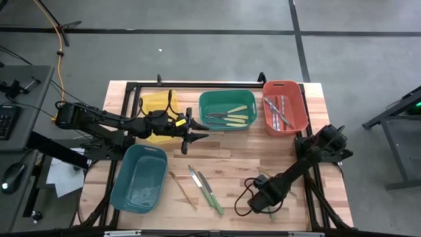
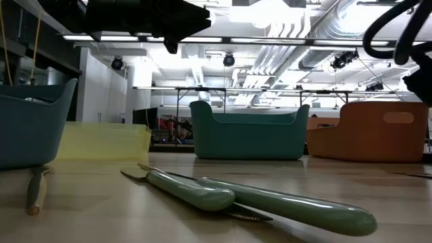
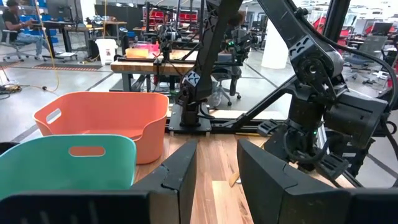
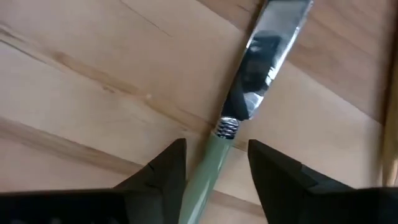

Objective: Sort silverware by color (type)
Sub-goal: Put the green knife into the yellow bin

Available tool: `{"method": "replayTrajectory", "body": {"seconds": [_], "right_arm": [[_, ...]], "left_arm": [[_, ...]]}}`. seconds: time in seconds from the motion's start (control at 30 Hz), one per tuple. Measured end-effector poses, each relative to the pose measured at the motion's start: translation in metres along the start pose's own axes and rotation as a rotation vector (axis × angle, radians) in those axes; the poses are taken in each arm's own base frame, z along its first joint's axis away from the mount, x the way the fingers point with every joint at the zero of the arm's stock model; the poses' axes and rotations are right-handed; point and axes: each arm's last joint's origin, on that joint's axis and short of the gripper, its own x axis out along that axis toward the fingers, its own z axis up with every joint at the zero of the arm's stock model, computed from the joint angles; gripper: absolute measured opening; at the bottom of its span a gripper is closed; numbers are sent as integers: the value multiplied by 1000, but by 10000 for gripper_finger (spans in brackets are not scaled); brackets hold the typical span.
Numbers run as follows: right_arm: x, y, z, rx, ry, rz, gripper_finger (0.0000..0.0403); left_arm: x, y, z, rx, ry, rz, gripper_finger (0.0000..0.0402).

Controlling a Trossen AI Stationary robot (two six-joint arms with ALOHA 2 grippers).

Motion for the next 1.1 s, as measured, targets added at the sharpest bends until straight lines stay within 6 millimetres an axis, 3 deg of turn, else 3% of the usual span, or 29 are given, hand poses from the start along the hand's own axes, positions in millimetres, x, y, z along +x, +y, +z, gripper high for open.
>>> {"method": "replayTrajectory", "body": {"seconds": [0.3,0.53,0.9,1.1], "right_arm": [[-1,3,11,-101,-29,16,17],[-4,6,31,-177,-94,30,26],[-15,10,86,-304,-279,36,12],[-34,17,95,-386,-340,3,1]], "left_arm": [[-2,0,2,0,-3,0,104],[-13,-2,13,0,4,1,104],[-29,-3,20,-5,58,19,104],[-31,-2,17,-6,93,53,104]]}}
